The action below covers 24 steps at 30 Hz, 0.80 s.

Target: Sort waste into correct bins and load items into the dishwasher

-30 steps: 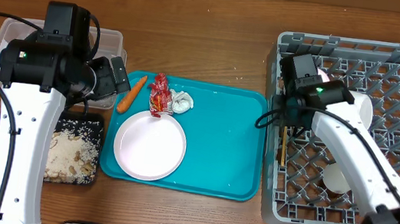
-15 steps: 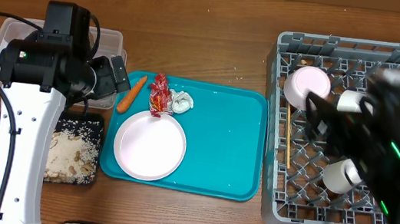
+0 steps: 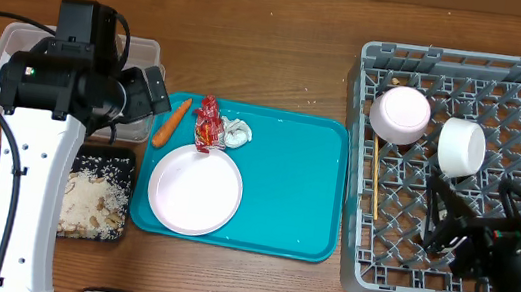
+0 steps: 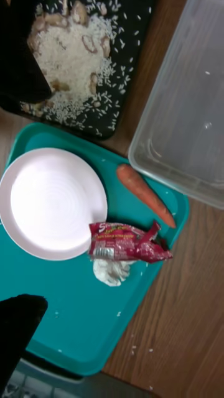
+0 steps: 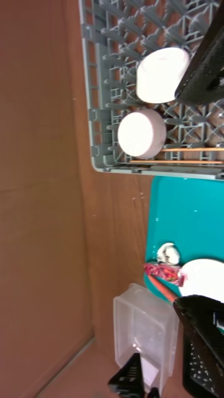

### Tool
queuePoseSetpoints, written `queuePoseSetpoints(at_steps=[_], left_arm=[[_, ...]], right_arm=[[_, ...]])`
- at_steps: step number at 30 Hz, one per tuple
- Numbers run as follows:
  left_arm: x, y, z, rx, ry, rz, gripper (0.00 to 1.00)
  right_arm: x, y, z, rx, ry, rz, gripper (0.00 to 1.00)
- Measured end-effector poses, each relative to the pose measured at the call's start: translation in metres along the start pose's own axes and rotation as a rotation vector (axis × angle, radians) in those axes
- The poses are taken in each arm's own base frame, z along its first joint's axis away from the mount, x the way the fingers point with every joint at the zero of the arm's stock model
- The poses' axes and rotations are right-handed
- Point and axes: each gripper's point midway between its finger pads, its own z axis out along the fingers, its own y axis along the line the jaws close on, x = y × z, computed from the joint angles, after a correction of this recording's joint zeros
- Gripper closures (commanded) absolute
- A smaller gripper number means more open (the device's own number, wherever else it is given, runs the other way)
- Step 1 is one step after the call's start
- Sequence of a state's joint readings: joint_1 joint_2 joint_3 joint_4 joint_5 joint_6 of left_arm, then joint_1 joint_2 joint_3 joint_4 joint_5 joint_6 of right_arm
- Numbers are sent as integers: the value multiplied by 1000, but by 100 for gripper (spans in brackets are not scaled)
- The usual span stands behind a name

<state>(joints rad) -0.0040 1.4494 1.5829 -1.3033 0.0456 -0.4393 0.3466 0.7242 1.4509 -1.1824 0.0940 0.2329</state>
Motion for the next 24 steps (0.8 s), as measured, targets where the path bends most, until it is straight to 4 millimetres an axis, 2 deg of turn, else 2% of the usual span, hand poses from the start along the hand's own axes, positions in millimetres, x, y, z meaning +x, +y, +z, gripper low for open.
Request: queuePoseSetpoints(at_steps=[5, 9, 11, 13, 16, 17, 19, 24], left_arm=[[5, -23, 2, 74, 17, 73, 0], [16, -52, 16, 78, 35, 204, 5], [22, -70, 32, 65, 53, 278, 9], [29, -84, 50, 47, 77, 330, 20], [38, -104, 88, 22, 124, 402, 21], [41, -109, 102, 12, 138, 416, 25], [44, -116, 126, -1, 159, 430, 35], [49, -118, 171, -36, 202, 442, 35]], right_arm=[[4, -1, 0, 5, 15, 0, 0], [4, -1, 0, 4, 15, 1, 0], [4, -1, 0, 5, 15, 1, 0], [4, -1, 0, 4, 15, 1, 0], [4, -1, 0, 4, 15, 1, 0], [4, -1, 0, 4, 15, 1, 0], [4, -1, 0, 5, 15, 1, 0], [4, -1, 0, 4, 15, 1, 0]])
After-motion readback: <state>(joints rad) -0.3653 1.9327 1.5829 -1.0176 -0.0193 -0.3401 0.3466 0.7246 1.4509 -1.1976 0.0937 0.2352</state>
